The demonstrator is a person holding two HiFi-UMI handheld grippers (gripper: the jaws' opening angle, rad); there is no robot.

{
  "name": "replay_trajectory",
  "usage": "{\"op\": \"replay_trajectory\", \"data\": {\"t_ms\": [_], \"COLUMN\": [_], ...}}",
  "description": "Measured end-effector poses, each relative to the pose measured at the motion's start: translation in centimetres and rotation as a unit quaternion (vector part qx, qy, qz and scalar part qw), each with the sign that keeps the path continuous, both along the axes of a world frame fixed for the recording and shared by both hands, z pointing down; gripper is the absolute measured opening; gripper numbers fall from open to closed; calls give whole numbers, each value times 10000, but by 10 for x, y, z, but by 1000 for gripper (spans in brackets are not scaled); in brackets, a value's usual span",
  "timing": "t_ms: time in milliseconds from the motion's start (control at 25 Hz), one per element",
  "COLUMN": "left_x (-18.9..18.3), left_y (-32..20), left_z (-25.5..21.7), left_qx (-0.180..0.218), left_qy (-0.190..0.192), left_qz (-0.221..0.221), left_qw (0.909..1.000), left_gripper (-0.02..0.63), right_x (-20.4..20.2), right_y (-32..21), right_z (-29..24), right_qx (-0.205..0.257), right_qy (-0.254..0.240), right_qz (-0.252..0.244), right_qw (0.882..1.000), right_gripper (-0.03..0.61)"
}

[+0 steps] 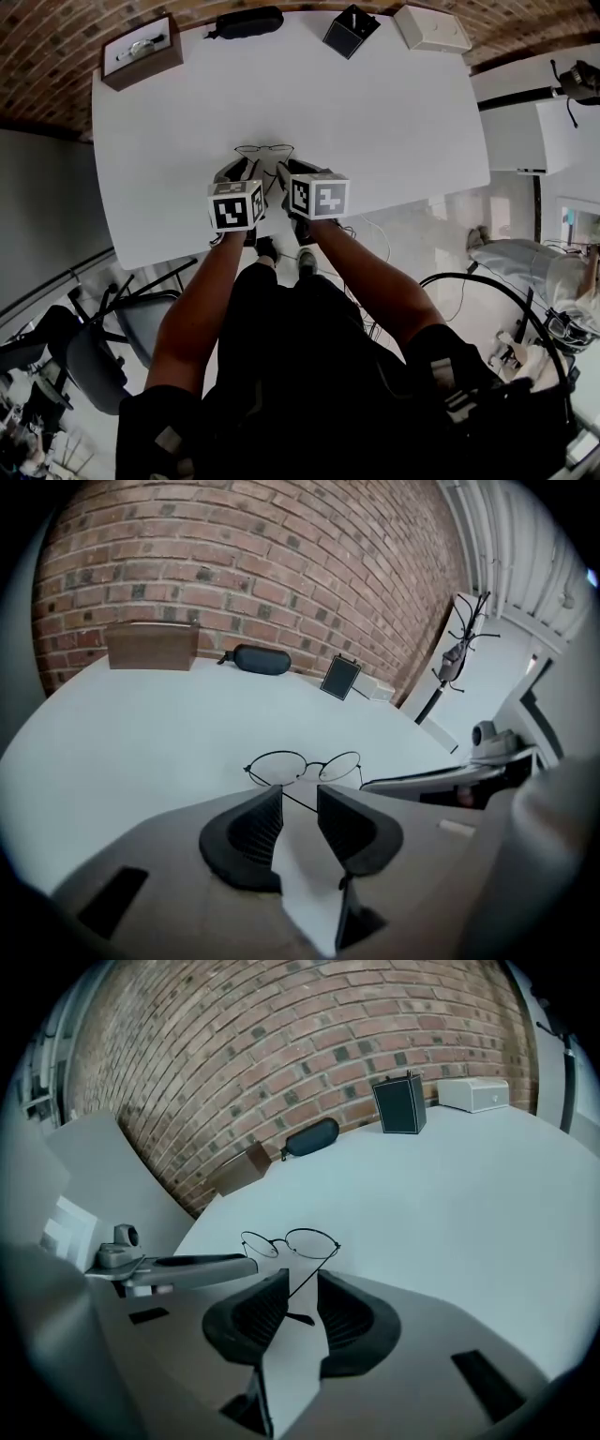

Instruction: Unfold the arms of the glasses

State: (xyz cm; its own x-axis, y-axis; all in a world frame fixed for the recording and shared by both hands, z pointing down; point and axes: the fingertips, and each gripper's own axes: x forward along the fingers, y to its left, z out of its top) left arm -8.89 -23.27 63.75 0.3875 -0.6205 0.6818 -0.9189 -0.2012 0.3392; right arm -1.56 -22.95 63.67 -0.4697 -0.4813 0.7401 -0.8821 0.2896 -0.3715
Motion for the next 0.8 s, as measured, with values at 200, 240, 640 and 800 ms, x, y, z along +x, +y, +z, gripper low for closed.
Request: {"op": "replay_trajectory", "data": {"t_ms": [200, 240, 640, 800], "left_x": [-5, -5, -14, -9], "left_y": [-1, -1, 3, 4], "left_z": [1, 1, 0, -3], "left_qx": [-1, 8, 127, 134], "left_qy": [-143, -157, -264, -133], "left_qz": [215, 277, 611, 485], "left_qw": [9997, 9995, 9977, 9986], "left_gripper": [120, 120, 120, 120], "right_x": [4, 5, 15, 0], "right_y": [-11, -12, -16, -1], "right_z": [-3, -3, -8, -27], "right_qx": [152, 170, 214, 132], "right_qy": [147, 188, 145, -245], "right_qz": [-249, -291, -156, 249], "right_qw": [9995, 9993, 9995, 9993], "right_gripper": [81, 80, 78, 89]}}
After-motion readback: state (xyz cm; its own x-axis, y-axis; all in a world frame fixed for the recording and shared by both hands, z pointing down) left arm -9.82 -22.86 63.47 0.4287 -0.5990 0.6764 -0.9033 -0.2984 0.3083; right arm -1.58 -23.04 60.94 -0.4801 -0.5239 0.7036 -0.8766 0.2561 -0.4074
